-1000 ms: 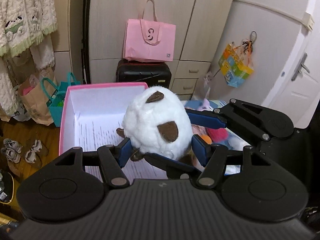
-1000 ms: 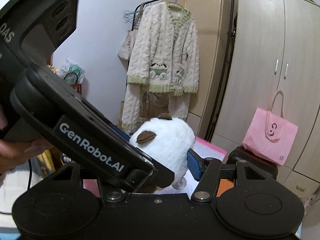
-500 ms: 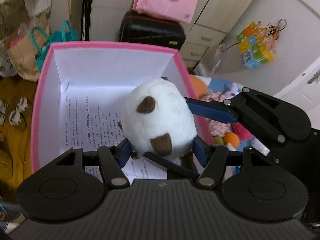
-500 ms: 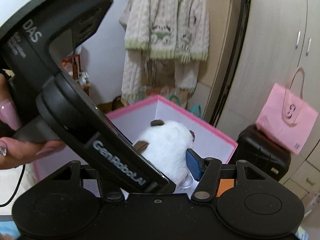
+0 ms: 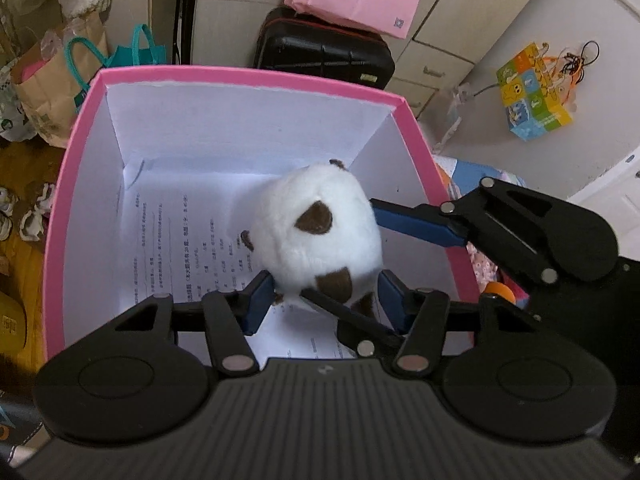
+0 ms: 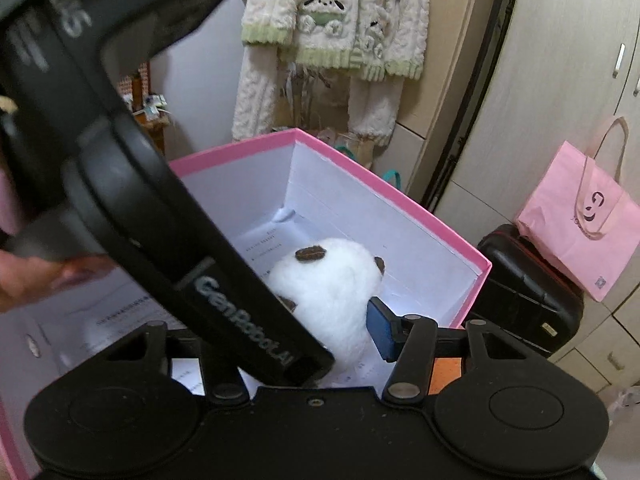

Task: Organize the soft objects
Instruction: 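Open the left gripper to drop the plush toy into the box, then move the left tool back to the blue wet-wipes pack on the table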

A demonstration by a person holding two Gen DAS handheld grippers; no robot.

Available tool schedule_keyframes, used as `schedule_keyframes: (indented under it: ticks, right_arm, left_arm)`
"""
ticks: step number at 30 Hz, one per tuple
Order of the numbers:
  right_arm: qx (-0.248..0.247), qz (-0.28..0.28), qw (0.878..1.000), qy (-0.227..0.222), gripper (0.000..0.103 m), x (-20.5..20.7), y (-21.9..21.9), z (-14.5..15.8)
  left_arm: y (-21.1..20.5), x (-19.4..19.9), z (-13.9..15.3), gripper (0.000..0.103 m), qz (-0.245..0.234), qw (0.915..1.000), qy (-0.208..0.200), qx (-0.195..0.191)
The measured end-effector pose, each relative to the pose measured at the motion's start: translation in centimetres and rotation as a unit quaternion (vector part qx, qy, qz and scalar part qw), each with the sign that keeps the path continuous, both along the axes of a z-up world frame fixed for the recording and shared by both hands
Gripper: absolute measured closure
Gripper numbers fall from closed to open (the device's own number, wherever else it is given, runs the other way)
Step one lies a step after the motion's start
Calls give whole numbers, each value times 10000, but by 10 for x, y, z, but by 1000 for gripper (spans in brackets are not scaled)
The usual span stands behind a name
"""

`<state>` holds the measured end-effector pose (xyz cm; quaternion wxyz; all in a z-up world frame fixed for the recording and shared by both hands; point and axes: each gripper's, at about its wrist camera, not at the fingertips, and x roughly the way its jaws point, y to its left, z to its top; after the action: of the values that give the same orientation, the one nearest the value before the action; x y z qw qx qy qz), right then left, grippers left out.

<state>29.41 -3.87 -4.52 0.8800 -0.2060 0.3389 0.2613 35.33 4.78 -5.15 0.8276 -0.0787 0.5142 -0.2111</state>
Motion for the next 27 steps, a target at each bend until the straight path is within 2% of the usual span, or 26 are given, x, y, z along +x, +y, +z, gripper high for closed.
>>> schedule_keyframes:
  ticks: [3,7,18,23,27]
  right_arm:
    - [-186,-137,9995,-199,45,0,4,0]
    - [-244,-156,9988,-387,40,-11,3,5]
    - [701,-275,9969,236,39,-56,-30,39]
    - [809,-341,9956,314,39,-77,-33,48]
    - [599,-430,9972,130,39,-98,-30,58]
  left_arm:
    - [1,-4,4,48,89,9998,-186,50]
    - [1,-20,16,47,22,9984,-526,195]
    - [21,-75,64,40,-143,9914,-1255,355]
    - [19,-106,80,36,-302,9884,-1419,452]
    - [12,-134,92,32,-530,9877,-1389,476]
